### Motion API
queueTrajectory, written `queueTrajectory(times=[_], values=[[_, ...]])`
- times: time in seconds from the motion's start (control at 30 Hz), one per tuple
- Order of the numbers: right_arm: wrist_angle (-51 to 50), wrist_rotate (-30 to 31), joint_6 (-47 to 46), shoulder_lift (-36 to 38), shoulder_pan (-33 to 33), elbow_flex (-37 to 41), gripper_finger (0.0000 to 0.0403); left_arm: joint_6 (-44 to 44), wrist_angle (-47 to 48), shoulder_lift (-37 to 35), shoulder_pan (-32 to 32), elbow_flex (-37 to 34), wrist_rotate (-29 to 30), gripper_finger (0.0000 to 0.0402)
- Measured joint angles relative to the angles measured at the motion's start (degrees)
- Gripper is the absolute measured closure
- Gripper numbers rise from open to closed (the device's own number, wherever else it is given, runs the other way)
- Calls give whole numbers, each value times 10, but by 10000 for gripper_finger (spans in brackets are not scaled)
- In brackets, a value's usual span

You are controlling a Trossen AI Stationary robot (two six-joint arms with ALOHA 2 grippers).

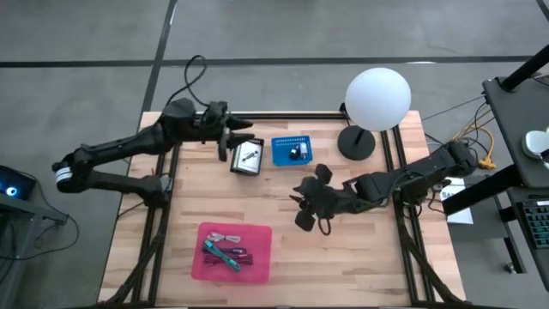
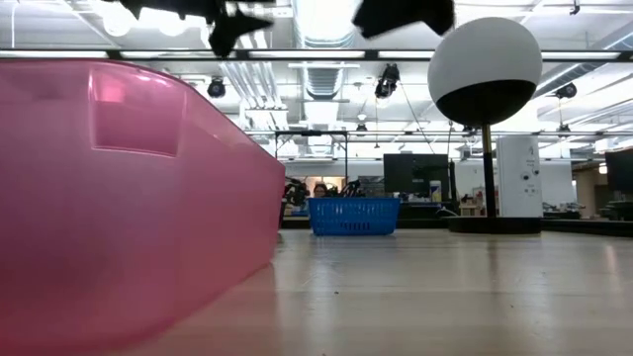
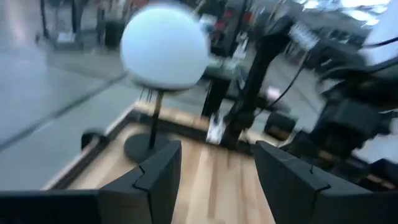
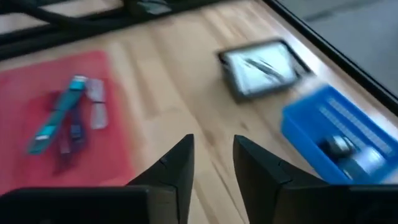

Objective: Pick and place items into bin
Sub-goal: Return to Home Position

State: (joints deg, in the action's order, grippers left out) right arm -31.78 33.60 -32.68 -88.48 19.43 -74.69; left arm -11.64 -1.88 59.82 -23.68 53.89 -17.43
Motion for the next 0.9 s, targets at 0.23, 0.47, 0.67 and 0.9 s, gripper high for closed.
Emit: queueTrajectory(times=[0.23,0.47,0.67,0.9], values=[[112,-87,186,32,-46,6,345,2,-7,-45,18,-4,8,241],[313,-354,253,64,-154,41,382,3,-7,-64,32,-8,8,311],[361,-430,245,106,-210,95,392,29,15,-93,40,-9,-11,391],[551,-432,246,238,-196,284,392,33,-10,-155,40,-60,-6,399]])
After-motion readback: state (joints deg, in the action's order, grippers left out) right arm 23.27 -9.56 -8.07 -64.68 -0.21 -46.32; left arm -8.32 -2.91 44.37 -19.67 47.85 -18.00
